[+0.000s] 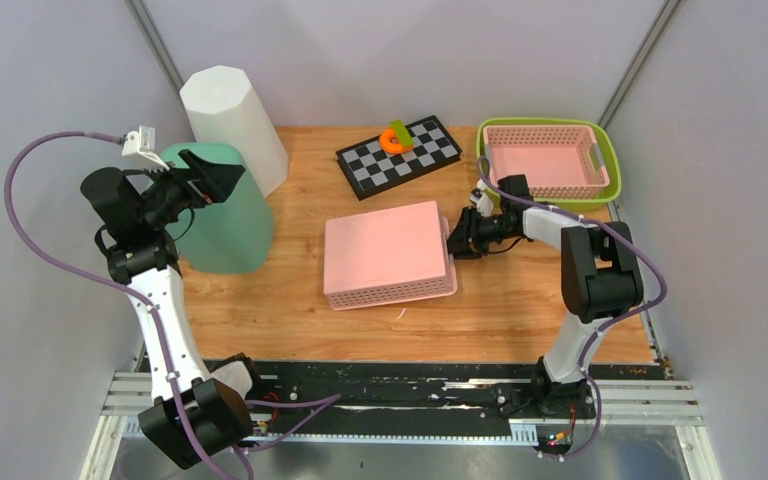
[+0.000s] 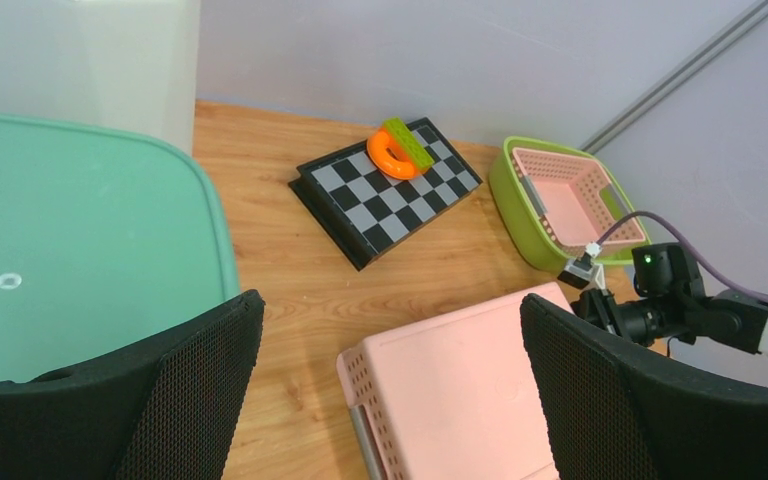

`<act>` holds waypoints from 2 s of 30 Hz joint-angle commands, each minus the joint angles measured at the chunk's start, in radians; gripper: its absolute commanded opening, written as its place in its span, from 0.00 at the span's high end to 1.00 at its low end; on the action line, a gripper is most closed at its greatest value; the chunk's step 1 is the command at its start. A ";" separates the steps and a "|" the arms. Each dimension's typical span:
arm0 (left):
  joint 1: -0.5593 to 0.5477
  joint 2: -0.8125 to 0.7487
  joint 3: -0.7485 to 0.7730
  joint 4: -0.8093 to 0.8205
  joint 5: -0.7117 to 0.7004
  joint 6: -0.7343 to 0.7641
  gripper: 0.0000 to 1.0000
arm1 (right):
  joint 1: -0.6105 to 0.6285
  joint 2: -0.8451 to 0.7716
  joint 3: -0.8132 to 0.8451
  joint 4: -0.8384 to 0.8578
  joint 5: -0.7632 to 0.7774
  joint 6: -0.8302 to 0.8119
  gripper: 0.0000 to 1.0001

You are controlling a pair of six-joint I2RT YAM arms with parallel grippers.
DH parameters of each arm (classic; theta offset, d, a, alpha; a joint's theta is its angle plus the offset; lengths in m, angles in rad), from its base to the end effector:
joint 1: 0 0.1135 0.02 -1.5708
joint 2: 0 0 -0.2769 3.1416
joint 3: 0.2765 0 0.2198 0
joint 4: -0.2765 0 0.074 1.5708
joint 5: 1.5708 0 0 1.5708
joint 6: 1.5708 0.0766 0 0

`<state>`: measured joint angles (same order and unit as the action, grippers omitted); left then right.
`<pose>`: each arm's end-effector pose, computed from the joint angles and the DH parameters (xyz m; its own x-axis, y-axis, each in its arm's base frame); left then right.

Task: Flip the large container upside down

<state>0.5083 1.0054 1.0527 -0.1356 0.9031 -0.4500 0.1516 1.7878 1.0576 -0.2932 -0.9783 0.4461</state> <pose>0.2048 0.0453 0.4065 -0.2355 -0.4395 -0.8668 0.3104 0.8112 -0.4956 0.3245 0.1139 0.1879 -0.9820 0.0937 -0.1639 -0.0969 0.4948 0.8636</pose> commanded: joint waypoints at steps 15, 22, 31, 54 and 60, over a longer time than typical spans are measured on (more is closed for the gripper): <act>0.005 -0.005 -0.032 0.039 0.026 -0.005 0.00 | -0.026 0.080 -0.020 -0.005 0.144 -0.075 0.61; 0.004 -0.004 -0.039 0.012 0.024 0.051 0.00 | -0.033 0.037 0.019 -0.117 0.247 -0.142 0.60; -0.104 -0.030 -0.033 -0.175 -0.094 0.334 0.00 | -0.038 -0.166 0.085 -0.216 0.315 -0.240 0.55; -0.606 0.074 -0.050 -0.418 -0.536 0.765 0.00 | 0.037 -0.368 0.201 -0.214 0.485 -0.399 0.53; -0.683 0.146 -0.070 -0.419 -0.569 0.834 0.00 | 0.082 -0.372 0.214 -0.188 0.492 -0.420 0.52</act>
<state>-0.1280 1.1053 1.0054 -0.5404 0.3794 0.3107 0.2062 1.4425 1.2488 -0.4923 -0.4683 0.0624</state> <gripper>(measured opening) 0.997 0.479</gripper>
